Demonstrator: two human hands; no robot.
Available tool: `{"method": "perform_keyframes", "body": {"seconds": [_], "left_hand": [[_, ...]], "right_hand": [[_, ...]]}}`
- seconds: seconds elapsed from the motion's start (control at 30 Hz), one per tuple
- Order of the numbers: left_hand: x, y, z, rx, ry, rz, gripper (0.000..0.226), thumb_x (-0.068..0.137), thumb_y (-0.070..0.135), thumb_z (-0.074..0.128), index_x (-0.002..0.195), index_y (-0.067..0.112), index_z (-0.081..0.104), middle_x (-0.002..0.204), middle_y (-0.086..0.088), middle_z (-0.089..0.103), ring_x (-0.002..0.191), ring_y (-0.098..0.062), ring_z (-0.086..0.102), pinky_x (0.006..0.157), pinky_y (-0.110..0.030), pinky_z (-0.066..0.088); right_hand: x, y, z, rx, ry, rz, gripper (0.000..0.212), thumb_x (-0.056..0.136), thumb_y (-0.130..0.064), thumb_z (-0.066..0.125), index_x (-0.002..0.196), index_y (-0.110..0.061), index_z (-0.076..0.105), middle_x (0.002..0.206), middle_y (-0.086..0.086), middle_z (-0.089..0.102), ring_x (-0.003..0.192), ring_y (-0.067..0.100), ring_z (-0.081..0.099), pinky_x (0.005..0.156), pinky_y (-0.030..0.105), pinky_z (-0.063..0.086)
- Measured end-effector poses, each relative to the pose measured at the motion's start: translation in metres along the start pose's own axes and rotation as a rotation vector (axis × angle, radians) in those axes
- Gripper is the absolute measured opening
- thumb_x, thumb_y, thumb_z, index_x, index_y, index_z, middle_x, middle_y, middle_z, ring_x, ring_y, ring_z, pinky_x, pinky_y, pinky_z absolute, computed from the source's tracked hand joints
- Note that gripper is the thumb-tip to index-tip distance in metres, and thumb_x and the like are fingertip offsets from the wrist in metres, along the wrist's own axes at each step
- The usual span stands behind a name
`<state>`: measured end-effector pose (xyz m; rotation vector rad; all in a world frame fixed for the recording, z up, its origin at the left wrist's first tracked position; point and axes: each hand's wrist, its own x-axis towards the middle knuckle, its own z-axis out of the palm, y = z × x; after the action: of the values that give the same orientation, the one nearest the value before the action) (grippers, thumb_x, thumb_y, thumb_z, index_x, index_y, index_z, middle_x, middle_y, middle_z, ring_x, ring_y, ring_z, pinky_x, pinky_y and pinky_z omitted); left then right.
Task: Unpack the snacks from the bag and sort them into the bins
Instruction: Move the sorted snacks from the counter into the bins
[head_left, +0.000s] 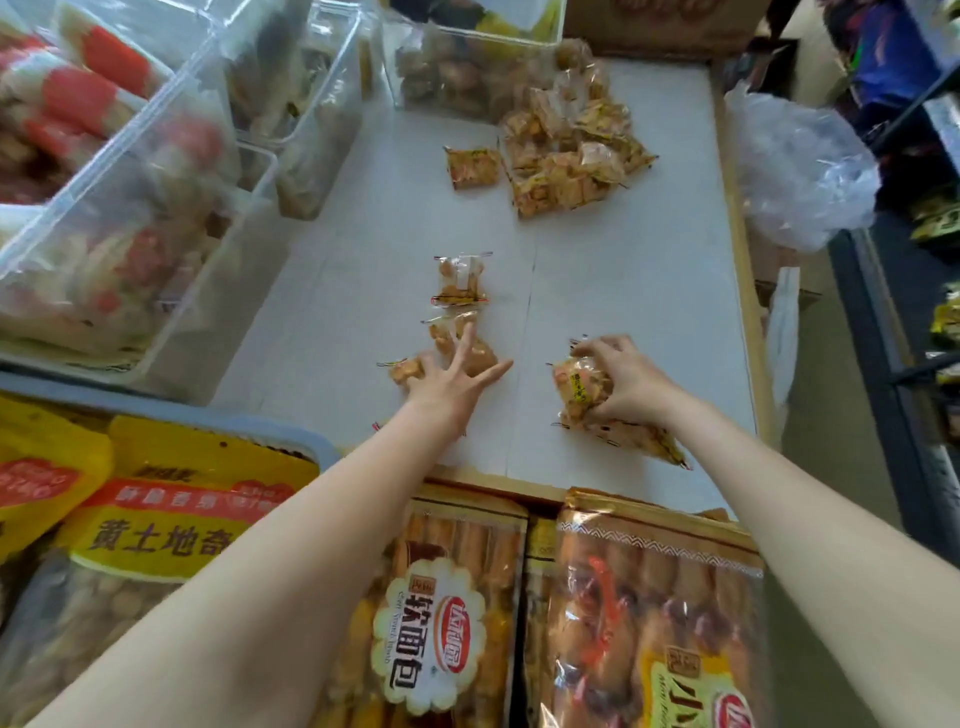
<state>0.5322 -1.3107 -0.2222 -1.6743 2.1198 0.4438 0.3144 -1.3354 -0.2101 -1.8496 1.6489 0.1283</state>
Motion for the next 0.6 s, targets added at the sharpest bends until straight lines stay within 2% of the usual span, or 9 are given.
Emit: {"method": "perform_keyframes", "body": {"seconds": [0.1, 0.2, 0.33, 0.47, 0.6], "left_hand": [[0.012, -0.002, 0.000, 0.015, -0.086, -0.045, 0.102, 0.085, -0.001, 0.056, 0.143, 0.051, -0.010, 0.147, -0.002, -0.041, 0.134, -0.059, -0.004, 0.092, -0.054, 0.047], [0.022, -0.007, 0.003, 0.002, -0.132, -0.091, 0.105, 0.083, 0.005, 0.061, 0.142, 0.053, -0.011, 0.144, -0.004, -0.045, 0.133, -0.060, -0.009, 0.090, -0.053, 0.049], [0.037, -0.011, 0.001, -0.033, -0.159, -0.089, 0.105, 0.079, 0.007, 0.068, 0.143, 0.053, -0.001, 0.149, -0.007, -0.036, 0.135, -0.057, 0.003, 0.088, -0.051, 0.049], [0.042, -0.006, 0.002, -0.039, -0.058, -0.074, 0.081, 0.080, 0.007, 0.067, 0.141, 0.040, 0.025, 0.154, -0.013, -0.008, 0.128, -0.047, 0.023, 0.084, -0.048, 0.050], [0.035, -0.002, 0.005, -0.009, 0.130, -0.051, 0.052, 0.088, 0.002, 0.055, 0.134, 0.021, 0.040, 0.144, -0.010, 0.023, 0.116, -0.037, 0.038, 0.078, -0.041, 0.050]], "right_hand": [[0.012, -0.005, 0.018, -0.102, -0.050, 0.086, 0.093, 0.066, -0.028, 0.083, 0.143, -0.036, 0.030, 0.156, 0.007, -0.014, 0.140, 0.048, 0.004, 0.113, 0.048, 0.019], [0.018, -0.008, 0.022, -0.115, -0.079, 0.157, 0.096, 0.066, -0.033, 0.083, 0.143, -0.041, 0.026, 0.151, 0.004, -0.033, 0.137, 0.054, -0.004, 0.109, 0.053, 0.026], [0.025, -0.004, 0.024, -0.118, -0.113, 0.167, 0.100, 0.061, -0.039, 0.085, 0.143, -0.039, 0.026, 0.153, 0.007, -0.029, 0.136, 0.055, 0.011, 0.108, 0.051, 0.032], [0.026, -0.008, 0.026, -0.124, -0.069, 0.151, 0.096, 0.060, -0.034, 0.086, 0.139, -0.032, 0.032, 0.154, 0.011, -0.012, 0.129, 0.054, 0.023, 0.101, 0.046, 0.039], [0.018, -0.009, 0.028, -0.063, 0.021, 0.151, 0.092, 0.064, -0.027, 0.084, 0.140, -0.028, 0.032, 0.151, 0.011, 0.000, 0.126, 0.048, 0.029, 0.092, 0.044, 0.043]]}}
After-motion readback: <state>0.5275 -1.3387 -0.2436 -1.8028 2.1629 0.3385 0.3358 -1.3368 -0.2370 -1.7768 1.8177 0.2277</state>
